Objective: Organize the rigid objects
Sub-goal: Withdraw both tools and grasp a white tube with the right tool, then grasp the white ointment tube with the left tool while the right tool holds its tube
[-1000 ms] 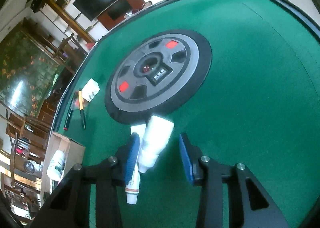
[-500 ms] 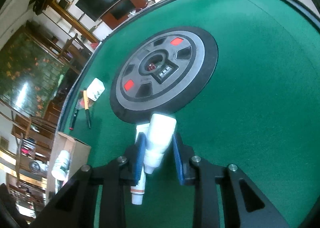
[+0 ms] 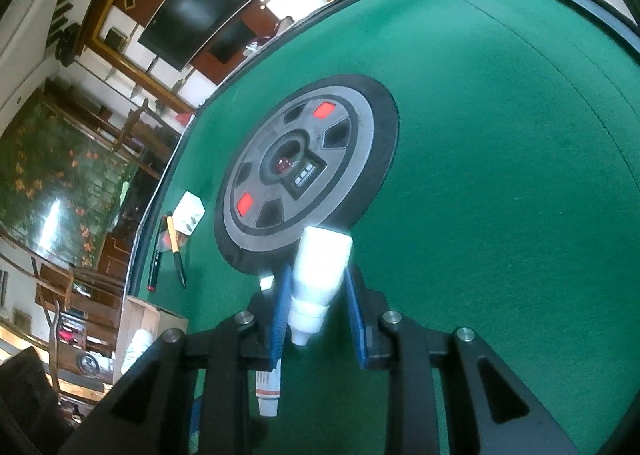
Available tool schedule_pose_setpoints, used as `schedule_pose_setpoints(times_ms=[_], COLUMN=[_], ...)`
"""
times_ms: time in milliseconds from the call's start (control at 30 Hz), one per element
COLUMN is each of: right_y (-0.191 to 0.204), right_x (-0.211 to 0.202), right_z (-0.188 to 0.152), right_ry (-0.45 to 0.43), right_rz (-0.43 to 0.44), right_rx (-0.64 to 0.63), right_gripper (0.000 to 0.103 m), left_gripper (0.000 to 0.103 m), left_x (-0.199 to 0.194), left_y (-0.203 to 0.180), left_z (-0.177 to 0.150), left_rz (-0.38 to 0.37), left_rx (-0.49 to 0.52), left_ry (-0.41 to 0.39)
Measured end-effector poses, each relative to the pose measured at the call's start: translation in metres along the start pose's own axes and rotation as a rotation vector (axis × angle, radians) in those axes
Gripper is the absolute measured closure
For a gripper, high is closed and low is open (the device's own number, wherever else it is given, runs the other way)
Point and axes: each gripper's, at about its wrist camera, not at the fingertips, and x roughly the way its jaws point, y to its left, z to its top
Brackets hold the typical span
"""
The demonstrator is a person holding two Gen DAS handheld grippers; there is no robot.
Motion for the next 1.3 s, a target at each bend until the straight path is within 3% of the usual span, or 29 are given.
schedule_pose_setpoints(times_ms=[200,333,633,800,967,1133,1300], right_y=[-0.005,-0.004,-0.002,0.004,0.01,0.011,0.012], right_x=[0.003,0.003,0.006,0.008,0.011,0.011,0.013], right_z=[0.001,0.001,0.0,-0.002,-0.006,-0.007,-0.009], right_ry=[0.01,0.014,0.027,0.037,0.045,0.048,0.052], right_rz=[0.01,0.013,0.027,0.038,0.042,0.042,0.051], right_rx=[0.028,0.025,0.023,0.005,-0.019,-0.016,-0.014], right_gripper=[0.076,0.076,0.076,0.077,0.077,0.077,0.077], left_gripper=[0.065,0.088,0.088,0.088,0.087,0.086,0.087], left_x=[0.024,0.024,0.001,-0.014,-0.012,-0.003,-0.002], left_y=[-0.001,-0.003,0.011,0.014,0.016,0.007,0.013], left_z=[0.009,0.009,-0.036,-0.059,-0.055,-0.047,-0.045], left_rz=[0.015,0.094,0.091,0.081,0.069,0.108,0.086], left_rx=[0.004,0.031,0.042,0.023,0.014,0.066,0.058], left_ry=[0.034,0.015,-0.013,0.025,0.022,0.005,0.004])
